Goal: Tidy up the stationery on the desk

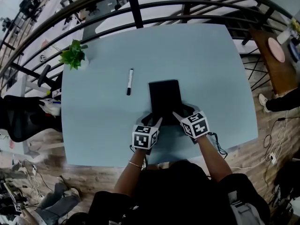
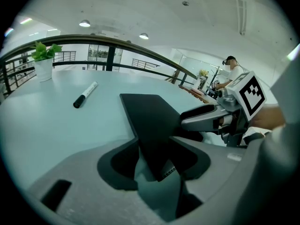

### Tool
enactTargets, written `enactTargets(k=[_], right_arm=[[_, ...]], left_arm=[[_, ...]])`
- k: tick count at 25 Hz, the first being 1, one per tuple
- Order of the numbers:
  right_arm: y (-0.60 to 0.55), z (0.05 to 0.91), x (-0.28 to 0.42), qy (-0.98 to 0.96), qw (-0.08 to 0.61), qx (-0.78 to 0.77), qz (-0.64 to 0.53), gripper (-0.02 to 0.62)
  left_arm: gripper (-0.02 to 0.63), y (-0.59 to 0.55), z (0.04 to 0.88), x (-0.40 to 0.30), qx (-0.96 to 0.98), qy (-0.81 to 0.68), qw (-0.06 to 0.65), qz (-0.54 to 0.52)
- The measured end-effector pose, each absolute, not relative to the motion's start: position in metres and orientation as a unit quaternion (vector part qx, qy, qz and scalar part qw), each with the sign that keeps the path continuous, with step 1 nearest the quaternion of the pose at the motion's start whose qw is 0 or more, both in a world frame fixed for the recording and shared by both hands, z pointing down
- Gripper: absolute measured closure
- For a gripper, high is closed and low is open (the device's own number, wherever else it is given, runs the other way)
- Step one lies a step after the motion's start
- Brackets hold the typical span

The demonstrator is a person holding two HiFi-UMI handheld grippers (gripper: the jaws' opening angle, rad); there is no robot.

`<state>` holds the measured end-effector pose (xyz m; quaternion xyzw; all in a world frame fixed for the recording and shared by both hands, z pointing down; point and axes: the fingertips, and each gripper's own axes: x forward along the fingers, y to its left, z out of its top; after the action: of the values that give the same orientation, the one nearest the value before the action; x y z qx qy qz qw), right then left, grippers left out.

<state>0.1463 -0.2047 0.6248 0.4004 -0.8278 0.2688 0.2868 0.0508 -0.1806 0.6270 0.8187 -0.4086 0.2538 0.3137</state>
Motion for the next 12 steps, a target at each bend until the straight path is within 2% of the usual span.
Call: enactTargets(k=[12], right_arm=[[-0.163, 0.625, 0.127, -0.831, 0.304, 0.383, 0.264, 0.359]], left_arm=[[0.419, -0.141, 0.626, 0.032, 0.811, -0.410, 0.327, 0.260]])
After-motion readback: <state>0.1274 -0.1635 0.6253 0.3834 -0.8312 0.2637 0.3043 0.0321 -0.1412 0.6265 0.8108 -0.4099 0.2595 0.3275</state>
